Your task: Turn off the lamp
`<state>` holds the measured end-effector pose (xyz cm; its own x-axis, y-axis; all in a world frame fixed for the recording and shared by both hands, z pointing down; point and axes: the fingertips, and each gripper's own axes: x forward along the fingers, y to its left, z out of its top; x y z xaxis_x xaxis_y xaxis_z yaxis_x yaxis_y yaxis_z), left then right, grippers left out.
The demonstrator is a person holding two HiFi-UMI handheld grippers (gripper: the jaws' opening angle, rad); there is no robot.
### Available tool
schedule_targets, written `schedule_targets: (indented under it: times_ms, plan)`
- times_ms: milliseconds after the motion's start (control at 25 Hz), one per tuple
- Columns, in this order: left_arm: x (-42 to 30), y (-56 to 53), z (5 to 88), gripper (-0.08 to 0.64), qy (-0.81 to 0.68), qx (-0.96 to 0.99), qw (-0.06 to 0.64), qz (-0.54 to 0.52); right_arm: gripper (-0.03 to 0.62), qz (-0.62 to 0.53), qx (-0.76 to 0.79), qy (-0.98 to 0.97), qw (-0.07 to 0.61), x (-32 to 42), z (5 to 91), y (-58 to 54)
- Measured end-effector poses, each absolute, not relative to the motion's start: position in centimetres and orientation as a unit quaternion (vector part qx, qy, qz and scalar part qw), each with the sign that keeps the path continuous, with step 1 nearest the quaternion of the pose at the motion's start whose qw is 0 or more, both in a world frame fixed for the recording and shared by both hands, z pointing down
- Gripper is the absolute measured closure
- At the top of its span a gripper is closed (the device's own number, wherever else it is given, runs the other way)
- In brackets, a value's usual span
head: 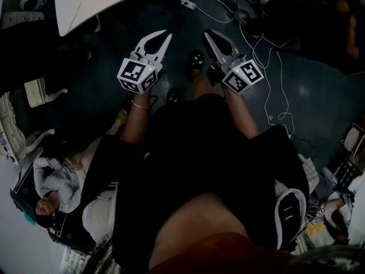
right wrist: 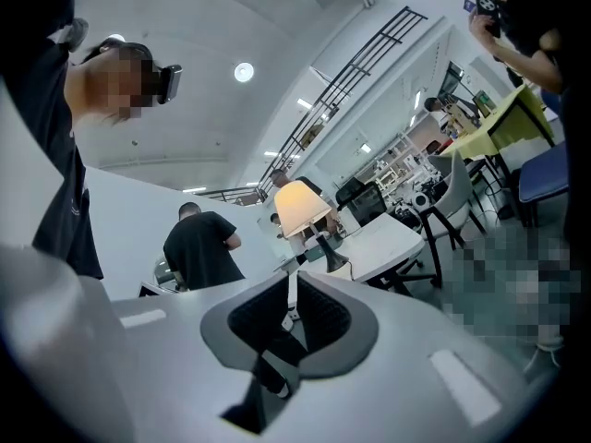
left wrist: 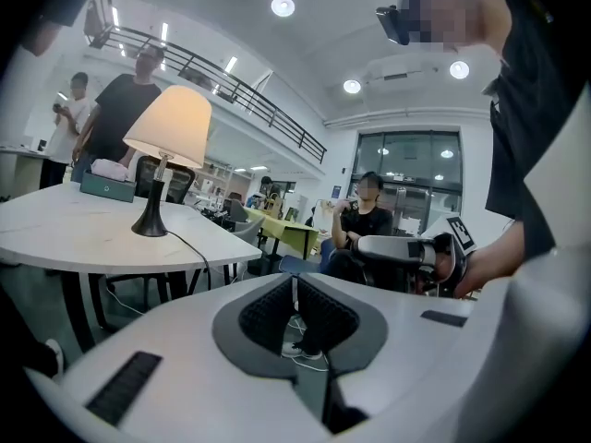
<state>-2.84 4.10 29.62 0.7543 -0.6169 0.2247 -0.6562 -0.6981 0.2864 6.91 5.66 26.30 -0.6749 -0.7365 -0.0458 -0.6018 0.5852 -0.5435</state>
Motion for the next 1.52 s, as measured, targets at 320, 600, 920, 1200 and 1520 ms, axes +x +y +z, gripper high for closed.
schedule_targets:
  times_ms: [320, 600, 920, 1200, 1520]
  plan:
    - [-2.2, 0.6, 30.0, 0.552, -0.368, 0.909, 0.186, 0.060, 0.588, -0.260, -0.359, 0.888, 0.124, 7.7, 27.1, 1.6]
    - [-2.2, -2.8, 31.1, 0.551, -0.405, 0.891, 0.200, 0.053, 0.574, -0.254, -0.331, 0.905, 0.081, 7.7, 28.6, -2.4]
    - [-2.4, -6.3, 32.1, 0.551, -0.434, 0.878, 0.193, 0.061, 0.551, -0.245, -0.294, 0.923, 0.040, 6.4, 30.9, -6.4]
    - [-3.4, -6.9, 34.8, 0.551, -0.426, 0.876, 0.220, 0.048, 0.523, -0.241, -0.299, 0.923, 0.005, 3.5, 33.8, -8.6]
    - [-4.5, -7.4, 38.2, 0.549, -0.390, 0.888, 0.238, 0.059, 0.502, -0.247, -0.318, 0.915, -0.004, 1.2, 37.2, -11.5]
